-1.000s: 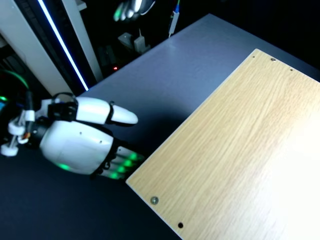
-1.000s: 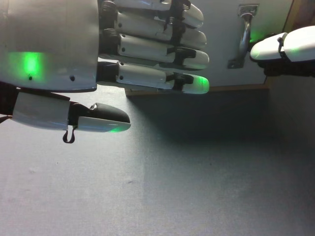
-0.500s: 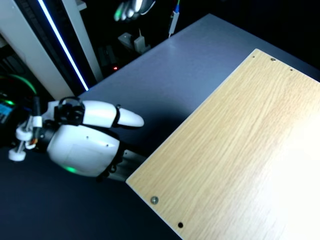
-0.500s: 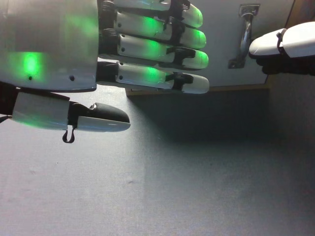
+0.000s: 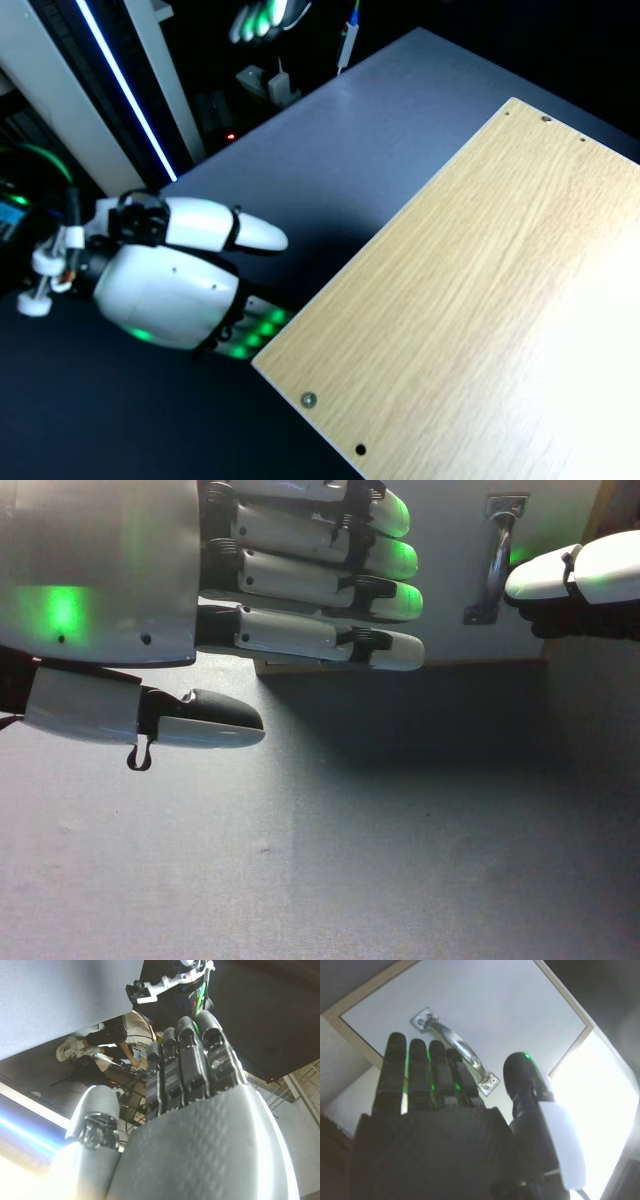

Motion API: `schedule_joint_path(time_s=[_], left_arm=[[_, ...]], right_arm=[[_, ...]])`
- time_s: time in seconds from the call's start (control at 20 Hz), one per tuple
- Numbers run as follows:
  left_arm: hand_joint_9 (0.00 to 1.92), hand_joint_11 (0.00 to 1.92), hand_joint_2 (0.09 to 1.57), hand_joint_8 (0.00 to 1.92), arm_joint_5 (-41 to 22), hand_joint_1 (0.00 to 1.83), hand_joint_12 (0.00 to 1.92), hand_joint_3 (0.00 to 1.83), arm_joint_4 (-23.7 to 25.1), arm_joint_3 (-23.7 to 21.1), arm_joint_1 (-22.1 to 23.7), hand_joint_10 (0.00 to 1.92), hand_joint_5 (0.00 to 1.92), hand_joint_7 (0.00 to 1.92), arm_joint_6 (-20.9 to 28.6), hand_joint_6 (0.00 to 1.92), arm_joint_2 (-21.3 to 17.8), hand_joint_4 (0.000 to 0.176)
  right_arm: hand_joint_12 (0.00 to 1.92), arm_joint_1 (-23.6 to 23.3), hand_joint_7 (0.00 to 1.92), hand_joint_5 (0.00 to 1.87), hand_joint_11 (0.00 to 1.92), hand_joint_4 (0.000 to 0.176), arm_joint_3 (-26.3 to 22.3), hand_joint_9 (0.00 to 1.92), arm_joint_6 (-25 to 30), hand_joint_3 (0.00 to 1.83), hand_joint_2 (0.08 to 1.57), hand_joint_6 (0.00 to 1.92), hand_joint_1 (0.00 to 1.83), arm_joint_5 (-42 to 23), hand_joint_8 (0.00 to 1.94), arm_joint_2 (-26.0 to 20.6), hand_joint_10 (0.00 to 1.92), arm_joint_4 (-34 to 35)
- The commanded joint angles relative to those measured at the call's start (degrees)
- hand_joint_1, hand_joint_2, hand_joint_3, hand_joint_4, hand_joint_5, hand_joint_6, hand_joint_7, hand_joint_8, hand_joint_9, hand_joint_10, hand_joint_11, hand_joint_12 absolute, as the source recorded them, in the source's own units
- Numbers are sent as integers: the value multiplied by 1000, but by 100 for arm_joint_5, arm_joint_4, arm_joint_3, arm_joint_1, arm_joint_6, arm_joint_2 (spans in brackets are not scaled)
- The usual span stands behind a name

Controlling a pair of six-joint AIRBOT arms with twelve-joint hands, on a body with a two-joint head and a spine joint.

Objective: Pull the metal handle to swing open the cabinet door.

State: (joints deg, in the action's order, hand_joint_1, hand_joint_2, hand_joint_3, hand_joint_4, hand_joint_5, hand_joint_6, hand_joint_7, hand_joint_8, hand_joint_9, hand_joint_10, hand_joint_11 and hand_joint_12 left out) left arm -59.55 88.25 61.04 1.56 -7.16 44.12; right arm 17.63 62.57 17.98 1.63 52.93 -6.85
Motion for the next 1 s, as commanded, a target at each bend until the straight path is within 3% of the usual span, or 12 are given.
schedule_joint_path(time_s=[0.0, 0.95], left_arm=[[252, 0, 1571, 0, -122, 0, 567, 61, -543, 9, 54, 1, 257, 275, -8, 1, -34, 0], [261, 0, 1571, 3, -122, 0, 590, 50, -543, 9, 54, 4, 259, 282, -9, 3, -34, 0]], right_arm=[[262, -124, 52, 39, 0, 0, -82, 50, 53, 94, 1571, 3, 0, -886, 2, -4, 2, 57], [259, 205, 46, 30, 0, 0, -785, 44, 55, 99, 1571, 0, 0, -893, 0, -703, 0, -124]])
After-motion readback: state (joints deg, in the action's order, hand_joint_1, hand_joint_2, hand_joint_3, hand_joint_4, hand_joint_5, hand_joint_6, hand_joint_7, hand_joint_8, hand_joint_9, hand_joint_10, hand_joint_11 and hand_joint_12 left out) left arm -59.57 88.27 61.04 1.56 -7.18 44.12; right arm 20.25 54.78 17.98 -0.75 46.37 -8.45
